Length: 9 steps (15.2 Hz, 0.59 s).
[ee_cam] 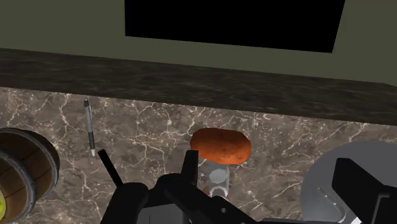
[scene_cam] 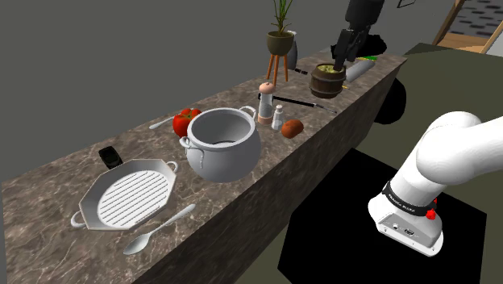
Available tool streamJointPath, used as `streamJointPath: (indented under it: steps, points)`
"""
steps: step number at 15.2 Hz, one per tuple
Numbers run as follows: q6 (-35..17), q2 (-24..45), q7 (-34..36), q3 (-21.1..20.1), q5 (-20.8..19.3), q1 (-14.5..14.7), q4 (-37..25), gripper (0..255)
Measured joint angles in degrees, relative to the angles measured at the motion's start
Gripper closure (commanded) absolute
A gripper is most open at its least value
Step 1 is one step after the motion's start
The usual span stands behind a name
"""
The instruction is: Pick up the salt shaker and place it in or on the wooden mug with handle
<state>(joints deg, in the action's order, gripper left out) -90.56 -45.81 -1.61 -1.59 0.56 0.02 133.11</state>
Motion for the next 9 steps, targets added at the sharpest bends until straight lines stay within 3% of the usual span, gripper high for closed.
streamJointPath:
  steps: [3, 9]
  points:
    - [-2.79, 0.68, -0.38, 0.47, 0.11, -0.05, 1.67, 0]
    - [-17.00, 5.59, -2.05, 2.23, 1.14, -0.01, 8.49, 0]
